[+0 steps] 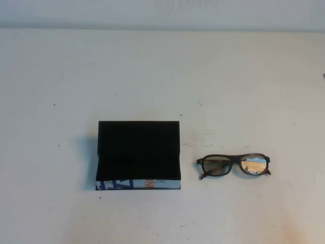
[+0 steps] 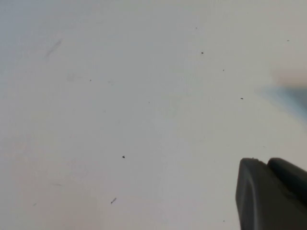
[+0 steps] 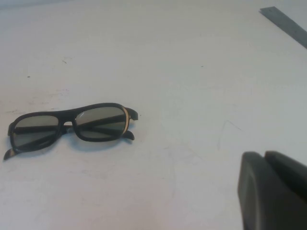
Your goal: Return glasses to glasses case
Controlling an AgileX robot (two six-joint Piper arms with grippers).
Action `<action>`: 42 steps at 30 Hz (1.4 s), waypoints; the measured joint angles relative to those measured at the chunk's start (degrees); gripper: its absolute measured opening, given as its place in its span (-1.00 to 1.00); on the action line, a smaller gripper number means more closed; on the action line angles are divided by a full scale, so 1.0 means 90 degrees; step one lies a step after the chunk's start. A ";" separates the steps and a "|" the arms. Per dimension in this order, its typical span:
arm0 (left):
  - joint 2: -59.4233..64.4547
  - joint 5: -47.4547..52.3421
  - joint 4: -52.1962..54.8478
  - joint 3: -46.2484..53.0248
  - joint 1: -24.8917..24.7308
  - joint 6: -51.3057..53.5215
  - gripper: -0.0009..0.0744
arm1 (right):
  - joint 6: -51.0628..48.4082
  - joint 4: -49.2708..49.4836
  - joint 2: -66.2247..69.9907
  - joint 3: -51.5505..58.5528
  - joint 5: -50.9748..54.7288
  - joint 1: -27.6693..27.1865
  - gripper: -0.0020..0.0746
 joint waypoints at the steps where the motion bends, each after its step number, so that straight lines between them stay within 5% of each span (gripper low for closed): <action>1: 0.0000 0.0000 0.0000 0.0000 0.0000 0.0000 -0.98 | 0.0000 0.0000 0.0000 0.0000 0.0000 0.0000 -0.98; 24: -0.0003 0.0000 0.0000 0.0000 0.0000 0.0000 -0.98 | 0.0000 0.0207 0.0000 0.0000 0.0002 0.0000 -0.98; 42: -0.0003 0.0000 0.0000 0.0000 0.0000 0.0000 -0.98 | 0.0000 0.3833 0.0000 0.0000 -0.1243 0.0000 -0.98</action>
